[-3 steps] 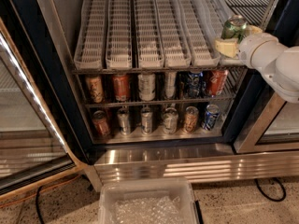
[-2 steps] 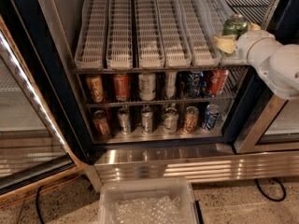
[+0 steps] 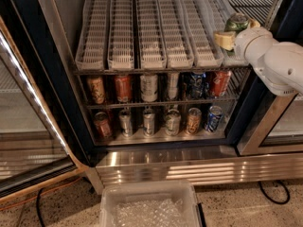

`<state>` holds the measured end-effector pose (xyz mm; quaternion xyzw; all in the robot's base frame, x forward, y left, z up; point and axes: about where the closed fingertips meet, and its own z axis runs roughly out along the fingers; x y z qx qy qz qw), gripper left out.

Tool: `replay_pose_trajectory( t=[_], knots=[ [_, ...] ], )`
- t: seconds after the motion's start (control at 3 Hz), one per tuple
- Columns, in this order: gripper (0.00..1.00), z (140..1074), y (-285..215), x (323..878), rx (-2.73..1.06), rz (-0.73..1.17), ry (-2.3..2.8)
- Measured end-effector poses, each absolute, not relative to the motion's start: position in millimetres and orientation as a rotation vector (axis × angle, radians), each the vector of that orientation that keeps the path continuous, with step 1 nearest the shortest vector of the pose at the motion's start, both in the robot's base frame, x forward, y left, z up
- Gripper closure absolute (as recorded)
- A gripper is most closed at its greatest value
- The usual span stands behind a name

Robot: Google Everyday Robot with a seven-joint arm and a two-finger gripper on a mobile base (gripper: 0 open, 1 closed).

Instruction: Pick green can from top shelf of fridge

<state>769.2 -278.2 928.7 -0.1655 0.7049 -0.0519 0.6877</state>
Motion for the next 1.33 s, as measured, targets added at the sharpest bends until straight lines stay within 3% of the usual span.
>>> replay_pose_trajectory(
  t=[0.33,1.0,1.33],
  knots=[
    [0.51,928.7,-278.1,769.2,-0.370,-0.116,1.578],
    [1.00,928.7,-278.0,769.2,-0.371,-0.116,1.578],
    [1.00,928.8,-278.0,769.2,-0.370,-0.116,1.578]
  ],
)
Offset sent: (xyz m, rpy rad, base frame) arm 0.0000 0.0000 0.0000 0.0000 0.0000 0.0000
